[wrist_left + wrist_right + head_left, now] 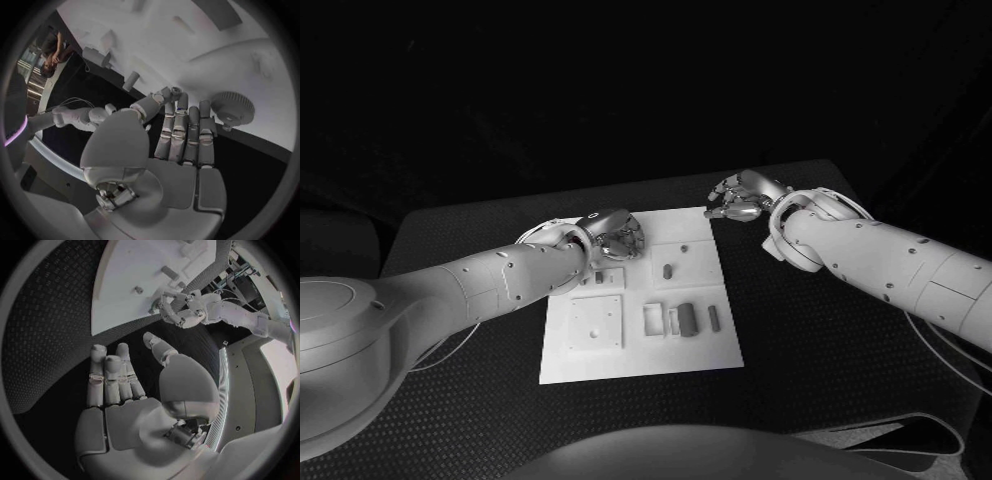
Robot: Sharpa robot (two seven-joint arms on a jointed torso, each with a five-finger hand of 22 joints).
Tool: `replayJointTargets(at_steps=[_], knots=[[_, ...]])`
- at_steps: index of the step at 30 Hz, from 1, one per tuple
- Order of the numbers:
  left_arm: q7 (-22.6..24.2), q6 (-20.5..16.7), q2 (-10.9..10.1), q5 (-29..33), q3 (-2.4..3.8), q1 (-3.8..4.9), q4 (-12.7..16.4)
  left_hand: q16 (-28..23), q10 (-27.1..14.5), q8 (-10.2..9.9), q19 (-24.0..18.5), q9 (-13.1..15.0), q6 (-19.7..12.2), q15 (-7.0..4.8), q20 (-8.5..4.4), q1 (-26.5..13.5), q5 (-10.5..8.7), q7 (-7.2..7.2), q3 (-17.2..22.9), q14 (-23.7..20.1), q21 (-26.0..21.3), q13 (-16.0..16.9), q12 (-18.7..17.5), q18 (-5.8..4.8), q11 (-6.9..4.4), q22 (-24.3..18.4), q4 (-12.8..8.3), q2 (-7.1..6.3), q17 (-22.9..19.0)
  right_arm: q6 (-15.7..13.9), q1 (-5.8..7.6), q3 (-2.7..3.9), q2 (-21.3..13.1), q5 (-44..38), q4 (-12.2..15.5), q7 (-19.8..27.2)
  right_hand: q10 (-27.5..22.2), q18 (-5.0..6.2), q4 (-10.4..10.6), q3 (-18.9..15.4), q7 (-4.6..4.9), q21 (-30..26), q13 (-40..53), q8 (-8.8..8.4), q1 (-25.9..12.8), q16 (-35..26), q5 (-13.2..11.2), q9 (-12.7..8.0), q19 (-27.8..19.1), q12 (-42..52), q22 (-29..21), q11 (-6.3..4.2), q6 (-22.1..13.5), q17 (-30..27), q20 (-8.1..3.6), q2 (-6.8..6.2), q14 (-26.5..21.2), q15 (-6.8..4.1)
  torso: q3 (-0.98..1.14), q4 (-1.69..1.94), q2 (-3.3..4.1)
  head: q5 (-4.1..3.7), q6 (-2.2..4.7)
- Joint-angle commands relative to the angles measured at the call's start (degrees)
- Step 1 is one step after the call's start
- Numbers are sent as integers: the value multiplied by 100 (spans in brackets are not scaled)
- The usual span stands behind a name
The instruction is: Assemble the parts on the task board
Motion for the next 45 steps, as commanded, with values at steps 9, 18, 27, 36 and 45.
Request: replayJointTargets(at_steps=[9,18,27,36,45], knots=[[220,-458,85,-506,-2,-65,-189,19,-57,-40,-147,18,-39,32,27,80,27,15,40,-78,-127,47,2,-92,-8,44,-5,-75,-88,62,20,1,-8,-42,22,13,-49,88,26,-25,65,-29,-10,28,-43,-31,-4,-6,3,13,74,5,-13,-7,-31,23,-44,2,12,-3,18,-5,5],[270,-511,64,-505,-1,-65,-181,35,-62,-43,-160,24,-44,39,34,84,25,17,23,-89,-148,48,3,-99,-6,45,-3,-122,-117,66,22,1,-17,-42,19,11,-49,88,28,-25,65,-30,-11,29,-45,-31,-4,-6,4,13,75,5,-13,-7,-31,23,-44,2,11,12,13,-13,-5],[302,-466,50,-504,-1,-65,-156,77,-121,-71,-175,30,-89,52,43,27,46,34,-173,-149,-194,39,-6,-99,15,62,-13,-163,-217,72,23,1,-15,-42,18,10,-50,88,30,-24,65,-30,-12,29,-45,-31,-4,-7,4,13,75,5,-13,-7,-31,23,-44,2,14,9,22,1,1],[281,-414,36,-520,-2,-65,-144,115,-202,-120,-228,19,-144,76,67,76,54,50,-471,-243,-287,15,-15,-110,49,61,-15,-331,-358,78,23,1,-17,-42,13,10,-50,88,31,-23,65,-30,-13,29,-46,-31,-4,-7,4,14,76,5,-13,-7,-31,23,-44,2,15,11,27,-1,7],[239,-336,34,-606,-3,-65,-165,129,-233,-139,-245,12,-160,88,78,91,57,58,-563,-268,-329,2,-12,-111,61,53,-16,-356,-411,83,23,1,-16,-42,12,8,-50,88,32,-22,65,-30,-14,30,-46,-31,-4,-8,4,14,76,5,-13,-8,-31,24,-44,2,23,9,33,11,11]])
